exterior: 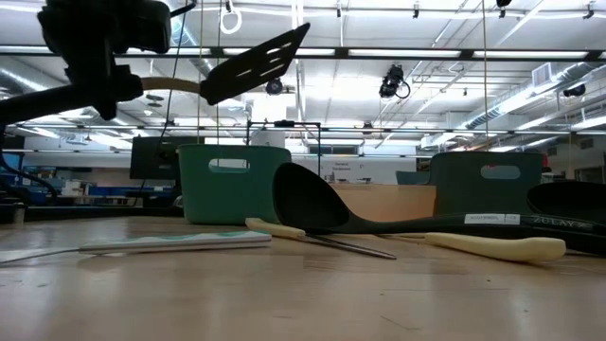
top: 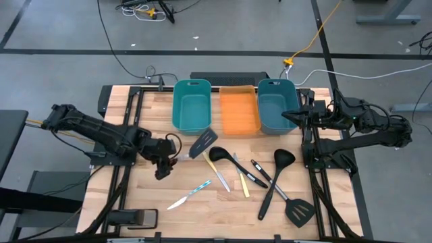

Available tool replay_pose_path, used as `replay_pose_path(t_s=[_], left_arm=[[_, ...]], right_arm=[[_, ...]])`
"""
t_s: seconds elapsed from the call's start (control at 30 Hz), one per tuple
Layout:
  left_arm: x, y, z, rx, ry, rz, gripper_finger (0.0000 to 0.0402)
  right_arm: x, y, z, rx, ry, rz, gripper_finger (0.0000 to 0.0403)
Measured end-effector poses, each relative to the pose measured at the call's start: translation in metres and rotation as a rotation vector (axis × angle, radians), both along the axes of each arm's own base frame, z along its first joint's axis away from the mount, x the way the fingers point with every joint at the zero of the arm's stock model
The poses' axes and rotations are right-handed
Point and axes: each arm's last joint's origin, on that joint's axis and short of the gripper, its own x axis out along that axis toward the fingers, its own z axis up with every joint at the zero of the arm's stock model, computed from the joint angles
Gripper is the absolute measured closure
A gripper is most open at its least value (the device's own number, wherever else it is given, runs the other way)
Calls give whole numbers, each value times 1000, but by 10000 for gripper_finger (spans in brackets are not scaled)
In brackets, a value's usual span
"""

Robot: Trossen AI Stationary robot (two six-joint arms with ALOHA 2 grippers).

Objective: Pick & Place Kitchen Items
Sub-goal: Put the left black spatula into the blue bin

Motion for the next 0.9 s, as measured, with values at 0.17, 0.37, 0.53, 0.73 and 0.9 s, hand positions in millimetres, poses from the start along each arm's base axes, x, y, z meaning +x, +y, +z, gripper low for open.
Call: replay_pose_path(t_s=[0.17, 0.37, 0.53, 0.73, 0.9], left_arm=[[6, 9, 14, 31, -58, -13, 283], [11, 21, 26, 67, -102, -4, 283], [15, 30, 40, 100, -159, -7, 283], [18, 42, 53, 140, -207, 6, 283], [21, 51, 66, 181, -259, -1, 283]], right_arm=[[0, 0, 0, 0, 0, 0, 396], [0, 0, 0, 0, 0, 0, 396], [0, 0, 0, 1, 0, 0, 396], [0, 0, 0, 1, 0, 0, 396], [0, 0, 0, 1, 0, 0, 396]])
